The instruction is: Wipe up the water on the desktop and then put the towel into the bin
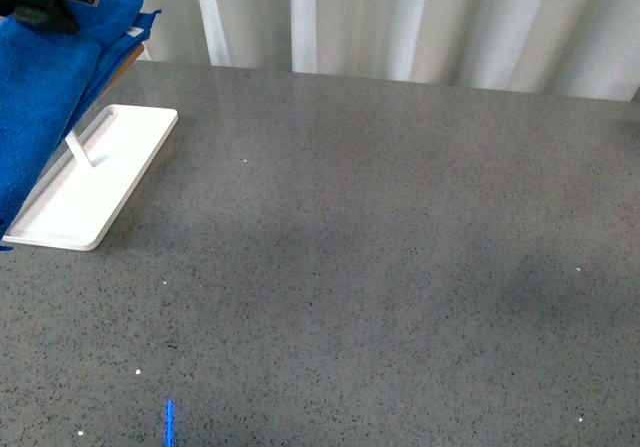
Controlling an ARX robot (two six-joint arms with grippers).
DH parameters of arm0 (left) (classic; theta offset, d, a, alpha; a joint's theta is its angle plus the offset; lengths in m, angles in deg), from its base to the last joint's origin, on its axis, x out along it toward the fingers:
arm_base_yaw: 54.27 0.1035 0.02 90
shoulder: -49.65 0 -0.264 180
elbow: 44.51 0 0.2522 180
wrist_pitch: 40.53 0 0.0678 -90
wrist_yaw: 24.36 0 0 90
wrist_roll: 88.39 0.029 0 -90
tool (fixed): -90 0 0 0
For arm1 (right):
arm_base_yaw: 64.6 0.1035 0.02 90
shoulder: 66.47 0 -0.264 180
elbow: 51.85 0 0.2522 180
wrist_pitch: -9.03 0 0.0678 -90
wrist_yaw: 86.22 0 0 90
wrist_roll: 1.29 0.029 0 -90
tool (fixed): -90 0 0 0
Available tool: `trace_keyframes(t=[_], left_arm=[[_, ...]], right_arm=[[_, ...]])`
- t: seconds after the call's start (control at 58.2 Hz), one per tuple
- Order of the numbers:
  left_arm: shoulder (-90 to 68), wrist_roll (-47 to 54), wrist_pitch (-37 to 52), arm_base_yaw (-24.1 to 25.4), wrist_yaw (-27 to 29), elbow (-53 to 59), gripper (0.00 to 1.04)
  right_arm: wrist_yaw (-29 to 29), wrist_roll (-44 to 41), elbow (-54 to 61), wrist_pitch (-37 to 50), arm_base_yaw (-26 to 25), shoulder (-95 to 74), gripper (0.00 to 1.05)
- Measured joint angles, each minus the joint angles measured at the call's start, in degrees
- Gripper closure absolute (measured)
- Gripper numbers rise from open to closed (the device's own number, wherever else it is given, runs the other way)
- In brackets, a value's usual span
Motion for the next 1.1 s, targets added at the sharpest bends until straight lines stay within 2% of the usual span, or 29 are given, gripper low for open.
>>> trace_keyframes(t=[0.361, 0.464, 0.601, 0.67, 0.825, 1.1], left_arm=[[10.4, -4.1, 4.5, 1.9, -5.1, 2.3, 0.99], [13.6, -7.0, 6.7, 2.3, -8.2, 2.3, 0.99], [20.5, -15.1, 17.3, 2.4, -16.3, 7.2, 0.99], [27.3, -21.7, 27.4, 0.8, -21.6, 14.3, 0.99], [33.7, -28.2, 41.5, -6.2, -25.5, 26.4, 0.99], [26.2, -29.3, 60.6, -17.3, -25.9, 44.5, 0.99]], right_arm=[[0.0, 0.0, 0.0, 0.0, 0.0, 0.0, 0.07], [0.0, 0.0, 0.0, 0.0, 0.0, 0.0, 0.07], [0.0, 0.0, 0.0, 0.0, 0.0, 0.0, 0.07], [0.0, 0.0, 0.0, 0.0, 0.0, 0.0, 0.07], [0.0, 0.0, 0.0, 0.0, 0.0, 0.0, 0.07], [0.0, 0.0, 0.0, 0.0, 0.0, 0.0, 0.07]])
